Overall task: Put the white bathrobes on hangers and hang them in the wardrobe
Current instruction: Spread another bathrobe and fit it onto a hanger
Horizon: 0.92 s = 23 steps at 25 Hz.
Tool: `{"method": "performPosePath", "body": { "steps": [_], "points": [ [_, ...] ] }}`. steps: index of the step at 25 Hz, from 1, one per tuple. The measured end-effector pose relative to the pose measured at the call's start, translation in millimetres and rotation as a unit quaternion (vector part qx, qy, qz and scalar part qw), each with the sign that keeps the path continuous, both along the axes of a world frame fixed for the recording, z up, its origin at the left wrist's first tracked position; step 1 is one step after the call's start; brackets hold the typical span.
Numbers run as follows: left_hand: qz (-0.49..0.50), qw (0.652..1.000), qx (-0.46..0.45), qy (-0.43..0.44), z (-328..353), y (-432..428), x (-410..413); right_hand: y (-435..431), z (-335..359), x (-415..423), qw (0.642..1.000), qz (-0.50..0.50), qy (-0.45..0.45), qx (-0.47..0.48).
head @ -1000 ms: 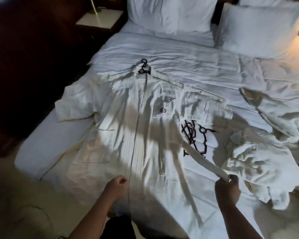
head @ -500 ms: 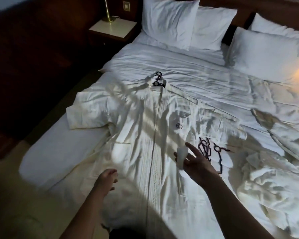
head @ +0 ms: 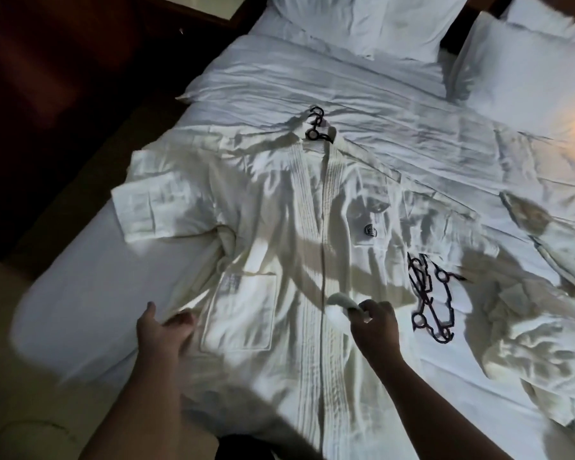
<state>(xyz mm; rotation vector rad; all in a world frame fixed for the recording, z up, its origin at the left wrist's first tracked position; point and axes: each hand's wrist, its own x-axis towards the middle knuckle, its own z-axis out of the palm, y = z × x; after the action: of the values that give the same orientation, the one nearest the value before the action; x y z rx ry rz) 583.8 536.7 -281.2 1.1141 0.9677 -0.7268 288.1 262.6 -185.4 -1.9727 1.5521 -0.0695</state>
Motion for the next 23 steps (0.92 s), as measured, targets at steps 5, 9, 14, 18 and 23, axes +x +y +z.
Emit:
{"method": "performPosePath", "body": {
  "steps": [5,9,14,18,23],
  "points": [
    [0.037,0.992,-0.1,-0.074,45.3,-35.9,12.7,-18.3,21.2,-18.3,0.972,0.174,0.11,-0.113],
    [-0.071,0.971,-0.146,-0.173,117.2,-57.0,-11.0,-37.4,65.6,-36.5,0.992,0.074,-0.023,0.095],
    [-0.132,0.93,-0.139,-0.313,194.5,-63.9,-42.2,-77.4,111.7,-67.8,0.943,-0.009,-0.172,0.286],
    [-0.286,0.874,-0.081,-0.385,240.8,-93.6,-63.6,-102.3,138.9,-82.7,0.969,0.007,-0.12,0.217],
    [-0.402,0.82,-0.008,-0.408,257.5,-140.7,-98.1,-102.1,153.9,-90.8,0.942,0.071,-0.121,0.304]
  ]
}}
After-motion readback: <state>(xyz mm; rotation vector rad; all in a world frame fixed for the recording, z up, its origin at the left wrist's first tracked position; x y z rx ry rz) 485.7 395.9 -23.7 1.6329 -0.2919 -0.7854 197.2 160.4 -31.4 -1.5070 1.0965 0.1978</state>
